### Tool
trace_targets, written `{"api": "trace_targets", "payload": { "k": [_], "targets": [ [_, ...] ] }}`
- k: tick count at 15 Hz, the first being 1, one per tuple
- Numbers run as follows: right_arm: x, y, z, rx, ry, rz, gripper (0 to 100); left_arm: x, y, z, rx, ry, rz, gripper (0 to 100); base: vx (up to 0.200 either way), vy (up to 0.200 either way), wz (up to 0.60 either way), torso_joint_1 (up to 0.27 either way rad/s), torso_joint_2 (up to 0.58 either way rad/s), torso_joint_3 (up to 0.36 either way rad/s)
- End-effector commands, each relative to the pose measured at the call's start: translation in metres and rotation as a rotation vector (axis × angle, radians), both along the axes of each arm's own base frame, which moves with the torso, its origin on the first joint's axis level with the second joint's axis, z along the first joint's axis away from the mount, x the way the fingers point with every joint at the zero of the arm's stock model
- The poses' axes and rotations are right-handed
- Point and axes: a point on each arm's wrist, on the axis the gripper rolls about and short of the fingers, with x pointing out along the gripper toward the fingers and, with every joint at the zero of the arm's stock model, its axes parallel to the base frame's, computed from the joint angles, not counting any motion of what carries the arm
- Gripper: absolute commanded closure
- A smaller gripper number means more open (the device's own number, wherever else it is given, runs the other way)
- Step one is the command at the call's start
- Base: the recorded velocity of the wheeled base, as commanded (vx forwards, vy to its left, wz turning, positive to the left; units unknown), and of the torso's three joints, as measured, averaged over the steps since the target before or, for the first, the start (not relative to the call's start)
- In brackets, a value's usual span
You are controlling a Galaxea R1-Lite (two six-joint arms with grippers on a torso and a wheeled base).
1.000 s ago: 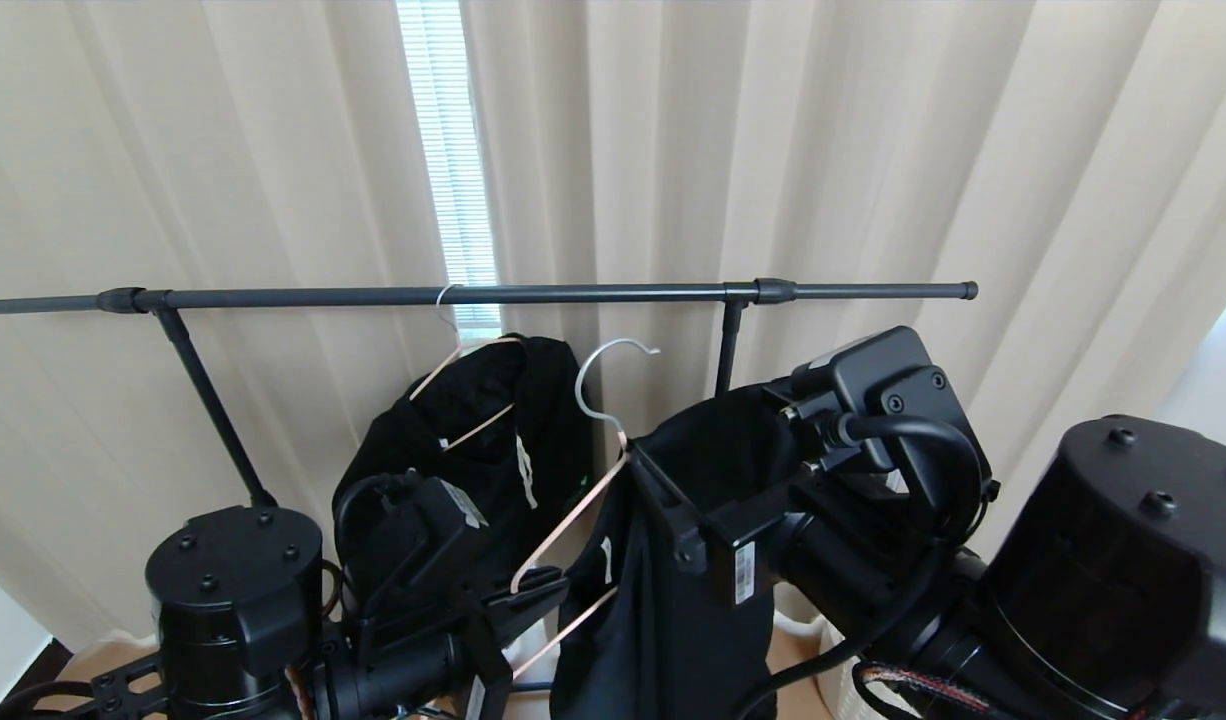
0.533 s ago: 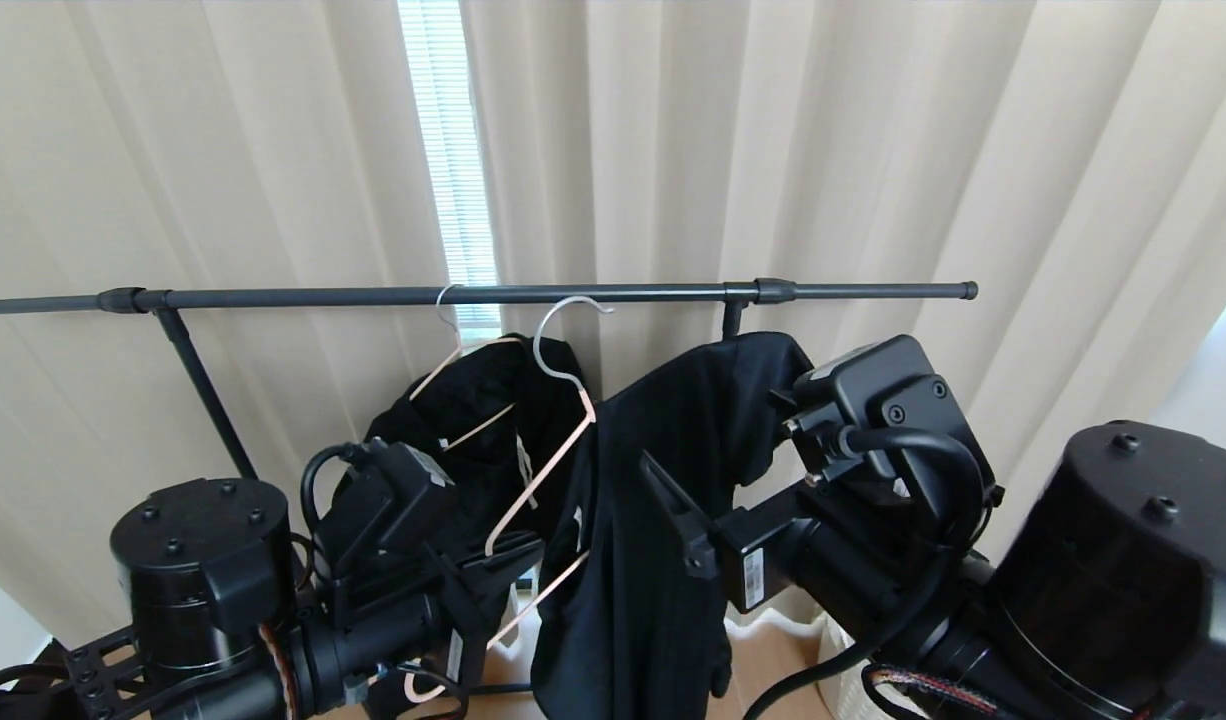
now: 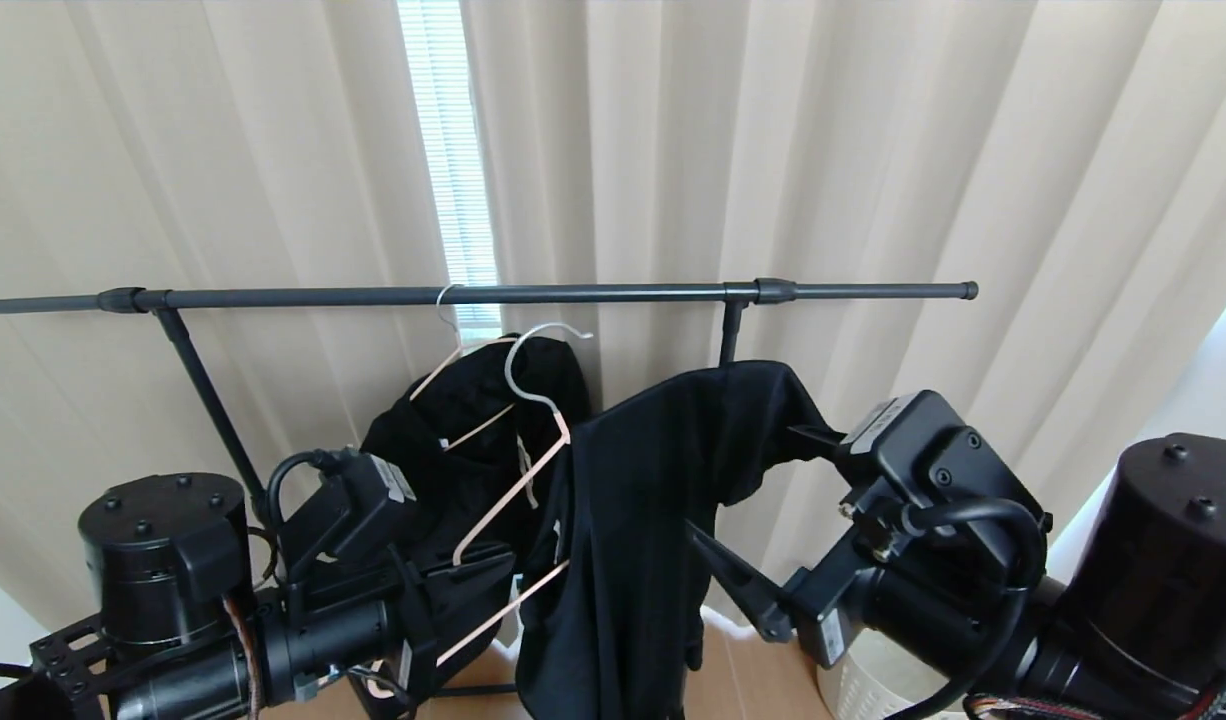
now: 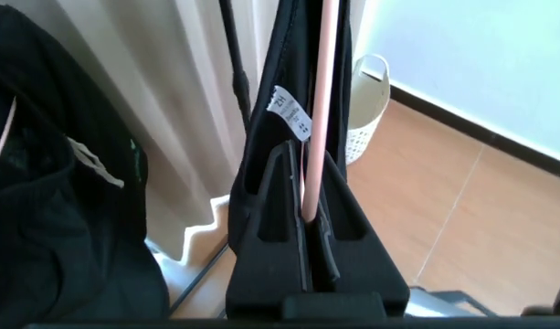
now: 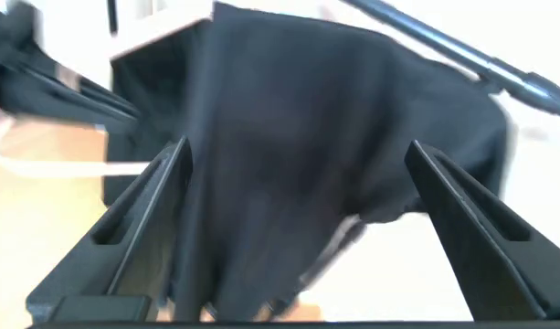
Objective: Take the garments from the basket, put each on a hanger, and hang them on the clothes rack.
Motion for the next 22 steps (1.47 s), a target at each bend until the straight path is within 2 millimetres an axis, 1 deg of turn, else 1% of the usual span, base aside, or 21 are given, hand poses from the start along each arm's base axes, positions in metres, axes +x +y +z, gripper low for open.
{"api": "trace_targets", "payload": {
  "k": [1, 2, 3, 5, 6, 9, 10, 12, 15, 16, 22],
  "targets": [
    [-0.002, -0.037, 0.022, 0.013, 0.018, 0.012, 0, -0.003, 0.01, -0.009, 0.024, 0.022, -0.013, 100, 0.0, 0.0, 0.0, 0.0, 0.0, 0.0],
    [-0.003, -0.04, 0.024, 0.011, 0.025, 0.02, 0, -0.003, 0.01, -0.009, 0.027, 0.023, -0.018, 100, 0.0, 0.0, 0.0, 0.0, 0.0, 0.0],
    [-0.009, -0.064, 0.034, -0.007, 0.084, 0.066, 0, -0.005, 0.01, -0.017, 0.057, 0.036, -0.051, 100, 0.0, 0.0, 0.0, 0.0, 0.0, 0.0],
    [-0.016, -0.079, 0.041, -0.017, 0.135, 0.142, 0, -0.008, 0.009, -0.025, 0.085, 0.046, -0.09, 100, 0.0, 0.0, 0.0, 0.0, 0.0, 0.0],
    [-0.017, -0.092, 0.041, -0.029, 0.188, 0.225, 0, -0.012, 0.008, -0.03, 0.096, 0.06, -0.14, 100, 0.0, 0.0, 0.0, 0.0, 0.0, 0.0],
    [-0.01, -0.106, 0.033, -0.046, 0.239, 0.369, 0, -0.026, -0.004, -0.035, 0.108, 0.078, -0.239, 100, 0.0, 0.0, 0.0, 0.0, 0.0, 0.0],
    [-0.01, -0.107, 0.033, -0.048, 0.243, 0.377, 0, -0.027, -0.005, -0.035, 0.109, 0.079, -0.247, 100, 0.0, 0.0, 0.0, 0.0, 0.0, 0.0],
    [-0.007, -0.105, 0.023, -0.068, 0.279, 0.433, 0, -0.035, -0.01, -0.036, 0.113, 0.081, -0.29, 100, 0.0, 0.0, 0.0, 0.0, 0.0, 0.0],
    [-0.011, -0.105, 0.014, -0.069, 0.293, 0.546, 0, -0.042, -0.014, -0.038, 0.118, 0.091, -0.328, 100, 0.0, 0.0, 0.0, 0.0, 0.0, 0.0],
    [-0.01, -0.104, 0.01, -0.08, 0.302, 0.556, 0, -0.044, -0.016, -0.038, 0.12, 0.092, -0.342, 100, 0.0, 0.0, 0.0, 0.0, 0.0, 0.0],
    [0.006, -0.095, -0.008, -0.108, 0.375, 0.598, 0, -0.051, -0.019, -0.037, 0.119, 0.083, -0.375, 100, 0.0, 0.0, 0.0, 0.0, 0.0, 0.0]
  ]
}}
